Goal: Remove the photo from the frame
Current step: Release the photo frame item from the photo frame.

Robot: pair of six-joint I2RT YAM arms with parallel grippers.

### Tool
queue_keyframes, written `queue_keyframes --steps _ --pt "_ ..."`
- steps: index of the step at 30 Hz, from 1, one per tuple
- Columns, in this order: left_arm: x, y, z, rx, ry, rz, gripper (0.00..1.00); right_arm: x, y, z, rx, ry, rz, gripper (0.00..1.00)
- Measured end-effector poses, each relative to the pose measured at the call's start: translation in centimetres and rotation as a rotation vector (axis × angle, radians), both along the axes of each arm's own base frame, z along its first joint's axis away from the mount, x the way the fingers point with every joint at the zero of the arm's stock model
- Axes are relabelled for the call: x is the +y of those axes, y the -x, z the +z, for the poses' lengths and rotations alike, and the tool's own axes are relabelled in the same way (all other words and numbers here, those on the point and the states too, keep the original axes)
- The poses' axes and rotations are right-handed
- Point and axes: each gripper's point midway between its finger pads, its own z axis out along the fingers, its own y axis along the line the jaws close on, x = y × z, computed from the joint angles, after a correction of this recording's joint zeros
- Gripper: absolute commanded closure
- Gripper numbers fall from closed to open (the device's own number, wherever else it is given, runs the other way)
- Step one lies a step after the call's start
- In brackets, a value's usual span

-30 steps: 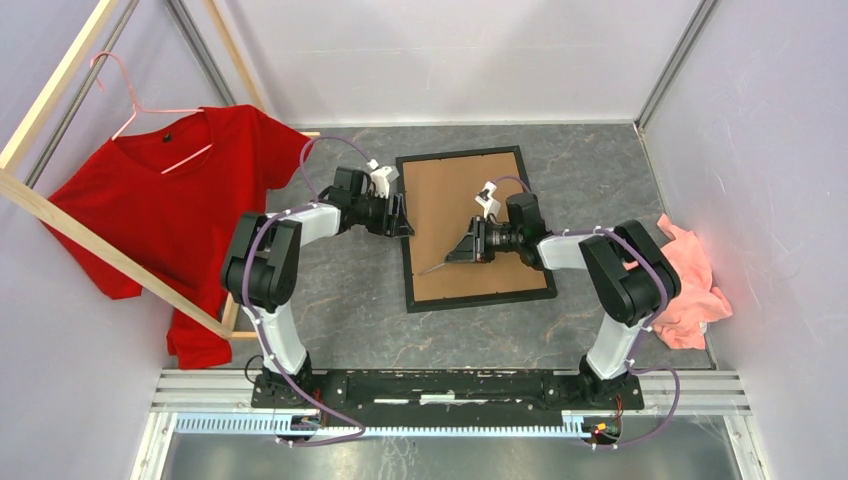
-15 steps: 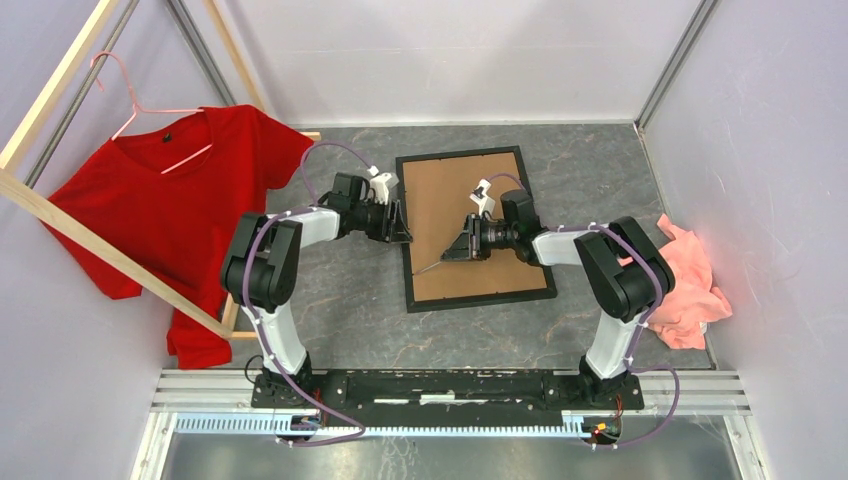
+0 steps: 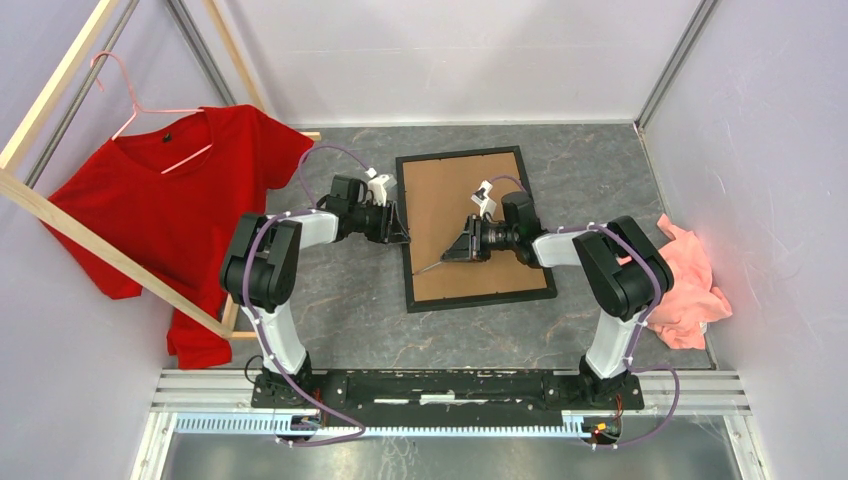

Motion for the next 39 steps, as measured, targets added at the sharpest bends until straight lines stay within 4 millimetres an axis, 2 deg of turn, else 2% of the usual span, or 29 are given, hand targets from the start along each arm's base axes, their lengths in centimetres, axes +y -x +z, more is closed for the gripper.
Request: queue_keyframes --steps 39 --pt "0.12 -0.23 -0.11 0.013 0.024 0.045 0.73 -0.11 -0.09 -0.43 0.026 -0.007 -0.029 1.0"
